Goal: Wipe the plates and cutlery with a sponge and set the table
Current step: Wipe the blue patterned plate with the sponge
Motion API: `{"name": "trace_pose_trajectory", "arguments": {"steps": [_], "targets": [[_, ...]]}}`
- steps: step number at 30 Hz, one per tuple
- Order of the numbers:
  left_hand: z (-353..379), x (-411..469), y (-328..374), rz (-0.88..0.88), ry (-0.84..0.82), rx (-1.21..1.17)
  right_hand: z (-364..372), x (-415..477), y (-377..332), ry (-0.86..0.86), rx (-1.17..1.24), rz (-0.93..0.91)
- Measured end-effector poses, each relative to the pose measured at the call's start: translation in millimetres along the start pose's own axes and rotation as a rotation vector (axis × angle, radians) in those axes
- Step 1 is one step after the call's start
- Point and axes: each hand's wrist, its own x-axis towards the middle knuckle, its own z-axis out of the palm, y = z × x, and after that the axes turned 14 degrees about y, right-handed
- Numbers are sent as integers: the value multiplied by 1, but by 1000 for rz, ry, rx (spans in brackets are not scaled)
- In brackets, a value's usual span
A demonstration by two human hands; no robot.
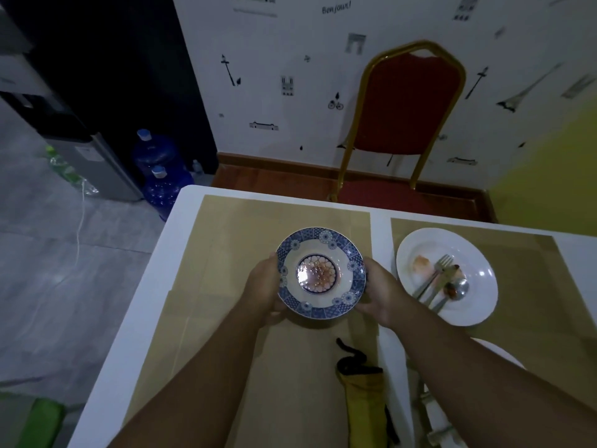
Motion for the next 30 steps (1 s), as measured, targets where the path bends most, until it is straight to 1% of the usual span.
{"name": "trace_pose_trajectory", "arguments": {"steps": [2,4,7,10,15,18,22,24,26,28,30], "targets": [[-2,-8,-1,29,12,24,-3,-2,0,-16,31,-5],[-5,-17,-1,86,61,31,-8,-8,-2,-48,51,-24],[-14,-35,-5,164,114,33,-20,-23,-5,-148,74,-68],[-29,-60,-23,126,128,-42,-40,-37,0,-250,57,-92],[-46,-111,-75,76,191,-58,-68,-46,35,-386,-85,-121],[-51,-135,-114,40,201,-74,-78,-53,61,-435,-153,-124],[-62,-151,-158,-26,240,-156,-83,-69,85,-476,-191,-183],[-68,-152,-175,-57,268,-190,-84,-74,101,-394,-254,-306],[-75,-147,-190,-63,300,-207,-86,-80,122,-266,-390,-501],[-82,-143,-200,-63,315,-220,-90,-83,151,-152,-644,-769],[-89,-140,-204,-59,304,-249,-87,-81,180,-77,-906,-944]]}}
